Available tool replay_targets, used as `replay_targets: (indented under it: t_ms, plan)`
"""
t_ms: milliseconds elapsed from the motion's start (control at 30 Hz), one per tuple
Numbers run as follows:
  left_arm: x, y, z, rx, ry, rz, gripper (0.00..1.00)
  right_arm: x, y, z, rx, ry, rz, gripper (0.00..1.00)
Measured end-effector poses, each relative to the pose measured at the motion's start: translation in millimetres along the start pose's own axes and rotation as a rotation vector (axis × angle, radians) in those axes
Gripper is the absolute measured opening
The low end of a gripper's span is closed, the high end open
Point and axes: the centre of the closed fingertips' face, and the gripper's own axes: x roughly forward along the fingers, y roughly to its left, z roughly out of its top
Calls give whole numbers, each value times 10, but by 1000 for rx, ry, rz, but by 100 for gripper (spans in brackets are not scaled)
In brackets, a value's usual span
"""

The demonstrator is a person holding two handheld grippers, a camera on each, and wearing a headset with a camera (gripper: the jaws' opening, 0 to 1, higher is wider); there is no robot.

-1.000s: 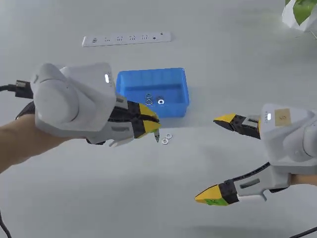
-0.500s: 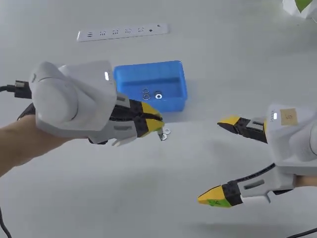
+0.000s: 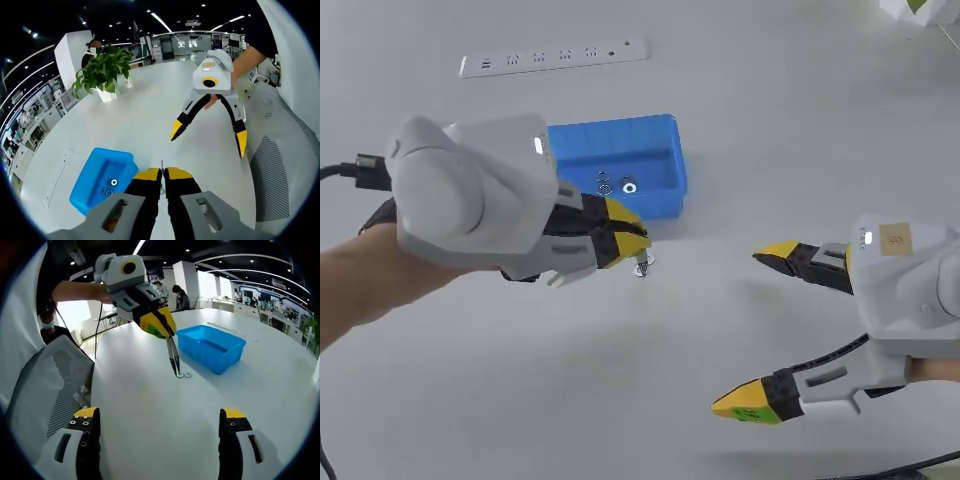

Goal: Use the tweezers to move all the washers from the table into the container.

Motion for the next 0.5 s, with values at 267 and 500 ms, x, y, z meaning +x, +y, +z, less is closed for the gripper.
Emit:
replay_targets:
  t_ms: [267, 500]
  plan:
    - [18, 5, -60, 0, 19, -5, 7, -3, 63, 24, 15, 2, 2, 99]
    - [22, 16, -70, -4, 16, -4, 7, 35, 87, 37, 12, 6, 21, 98]
